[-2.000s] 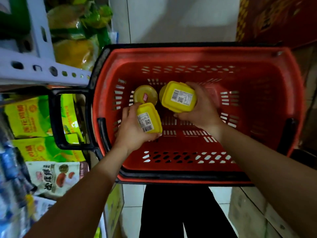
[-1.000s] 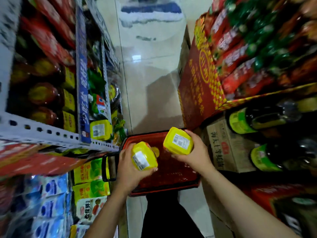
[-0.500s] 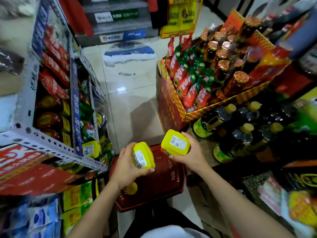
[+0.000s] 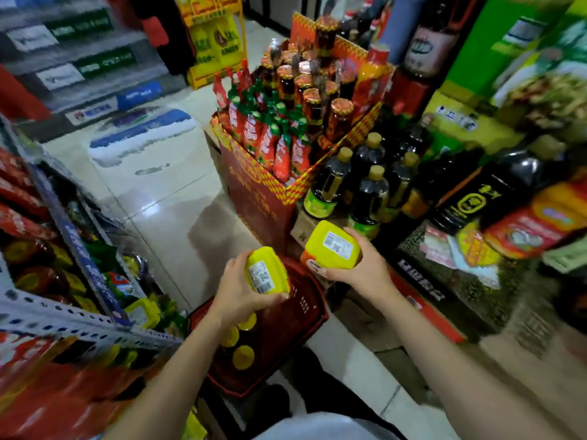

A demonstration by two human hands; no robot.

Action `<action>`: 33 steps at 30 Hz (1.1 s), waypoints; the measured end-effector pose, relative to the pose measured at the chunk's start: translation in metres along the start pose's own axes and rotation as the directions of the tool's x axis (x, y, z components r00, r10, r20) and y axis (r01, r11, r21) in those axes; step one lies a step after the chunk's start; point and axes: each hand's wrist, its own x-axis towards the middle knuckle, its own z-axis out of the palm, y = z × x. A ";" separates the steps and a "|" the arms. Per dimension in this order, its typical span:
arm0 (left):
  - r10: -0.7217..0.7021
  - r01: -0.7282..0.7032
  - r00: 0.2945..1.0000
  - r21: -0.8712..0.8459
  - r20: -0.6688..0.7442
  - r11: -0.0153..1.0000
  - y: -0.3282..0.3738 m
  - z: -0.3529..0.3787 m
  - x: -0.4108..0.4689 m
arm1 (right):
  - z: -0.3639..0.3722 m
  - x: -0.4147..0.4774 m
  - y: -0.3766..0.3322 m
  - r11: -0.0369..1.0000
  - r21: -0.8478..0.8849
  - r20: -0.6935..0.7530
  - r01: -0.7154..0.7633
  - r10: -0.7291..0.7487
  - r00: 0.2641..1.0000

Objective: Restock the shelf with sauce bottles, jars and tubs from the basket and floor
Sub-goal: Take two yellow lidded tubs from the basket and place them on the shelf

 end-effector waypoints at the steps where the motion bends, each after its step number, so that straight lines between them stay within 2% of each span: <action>1: 0.022 -0.023 0.999 0.011 0.034 1.000 0.003 0.003 -0.002 | -0.005 -0.012 0.002 1.000 0.017 -0.032 -0.018 0.019 0.999; 7: 0.107 -0.114 0.965 0.014 0.240 0.993 0.025 0.035 -0.014 | -0.046 -0.076 0.020 0.992 0.091 -0.221 -0.085 0.103 0.970; 12: 0.222 -0.253 0.899 0.034 0.378 0.967 0.061 0.076 -0.033 | -0.086 -0.132 0.041 0.985 0.150 -0.398 -0.086 0.140 0.907; 18: 0.293 -0.350 0.834 0.037 0.468 0.936 0.094 0.129 -0.056 | -0.134 -0.191 0.070 0.979 0.178 -0.508 -0.097 0.176 0.843; 25: 0.381 -0.462 0.713 -0.013 0.588 0.887 0.154 0.218 -0.124 | -0.207 -0.288 0.117 0.977 0.171 -0.635 -0.126 0.207 0.744; 33: 0.482 -0.567 0.538 -0.126 0.691 0.814 0.213 0.303 -0.191 | -0.261 -0.380 0.157 0.966 0.212 -0.767 -0.148 0.258 0.588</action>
